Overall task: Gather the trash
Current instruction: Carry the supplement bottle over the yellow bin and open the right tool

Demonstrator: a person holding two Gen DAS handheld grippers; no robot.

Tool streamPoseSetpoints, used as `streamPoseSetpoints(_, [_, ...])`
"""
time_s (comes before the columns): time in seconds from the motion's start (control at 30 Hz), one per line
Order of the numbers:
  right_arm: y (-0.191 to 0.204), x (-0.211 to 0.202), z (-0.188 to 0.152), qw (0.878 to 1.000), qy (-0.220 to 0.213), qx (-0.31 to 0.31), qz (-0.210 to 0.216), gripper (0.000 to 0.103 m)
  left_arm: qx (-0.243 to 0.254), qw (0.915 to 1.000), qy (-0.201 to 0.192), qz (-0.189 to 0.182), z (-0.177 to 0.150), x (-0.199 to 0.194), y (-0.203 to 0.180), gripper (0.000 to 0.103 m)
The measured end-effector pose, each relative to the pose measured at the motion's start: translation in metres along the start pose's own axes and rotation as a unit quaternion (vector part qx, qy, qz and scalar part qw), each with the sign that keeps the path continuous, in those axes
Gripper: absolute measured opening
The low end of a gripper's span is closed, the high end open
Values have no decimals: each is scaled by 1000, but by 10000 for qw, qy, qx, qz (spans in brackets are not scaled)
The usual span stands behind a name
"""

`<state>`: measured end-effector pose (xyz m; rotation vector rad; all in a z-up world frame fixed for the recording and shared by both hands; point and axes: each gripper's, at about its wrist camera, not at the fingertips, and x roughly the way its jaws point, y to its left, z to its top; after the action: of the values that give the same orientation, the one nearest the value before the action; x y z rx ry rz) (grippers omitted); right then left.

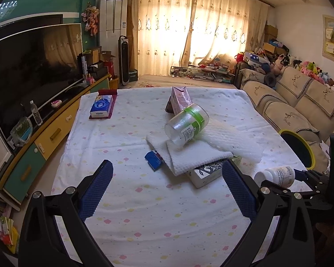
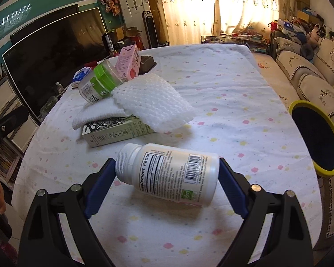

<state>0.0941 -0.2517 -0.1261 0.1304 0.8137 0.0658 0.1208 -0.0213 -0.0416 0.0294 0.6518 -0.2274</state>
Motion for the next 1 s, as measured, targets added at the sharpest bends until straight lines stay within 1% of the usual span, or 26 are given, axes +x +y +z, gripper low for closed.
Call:
streamPoseSetpoints(0.2, [-34, -8, 10, 9996, -150, 176, -155, 85, 92, 10000, 27, 0, 3, 4, -12, 97])
streamPoseSetpoints(0.3, [-50, -15, 18, 9991, -285, 242, -210, 85, 120, 9999, 63, 16, 5, 7, -17, 97])
streamPoseSetpoints(0.4, [-70, -22, 27, 9979, -435, 326, -358, 85, 145, 9999, 84, 24, 8, 11, -23, 97])
streamPoseSetpoints(0.53, [-113, -29, 41, 9938, -632, 539, -732, 85, 186, 9998, 90, 48, 11, 14, -29, 97])
streamPoseSetpoints(0.6, [-140, -28, 47, 9915, -663, 694, -880, 85, 191, 9998, 91, 50, 13, 16, -32, 97])
streamPoseSetpoints(0.7, [-182, -21, 54, 9872, -604, 932, -1147, 85, 219, 9997, 113, 62, 15, 20, -37, 97])
streamPoseSetpoints(0.8, [-216, -8, 55, 9840, -500, 1037, -1359, 85, 256, 9995, 155, 64, 16, 25, -42, 97])
streamPoseSetpoints(0.87, [-238, 7, 55, 9824, -325, 1154, -1429, 85, 286, 9994, 195, 47, 17, 29, -48, 97])
streamPoseSetpoints(1.0, [-270, 40, 51, 9806, 17, 1242, -1517, 86, 378, 9990, 253, 39, 18, 35, -57, 97])
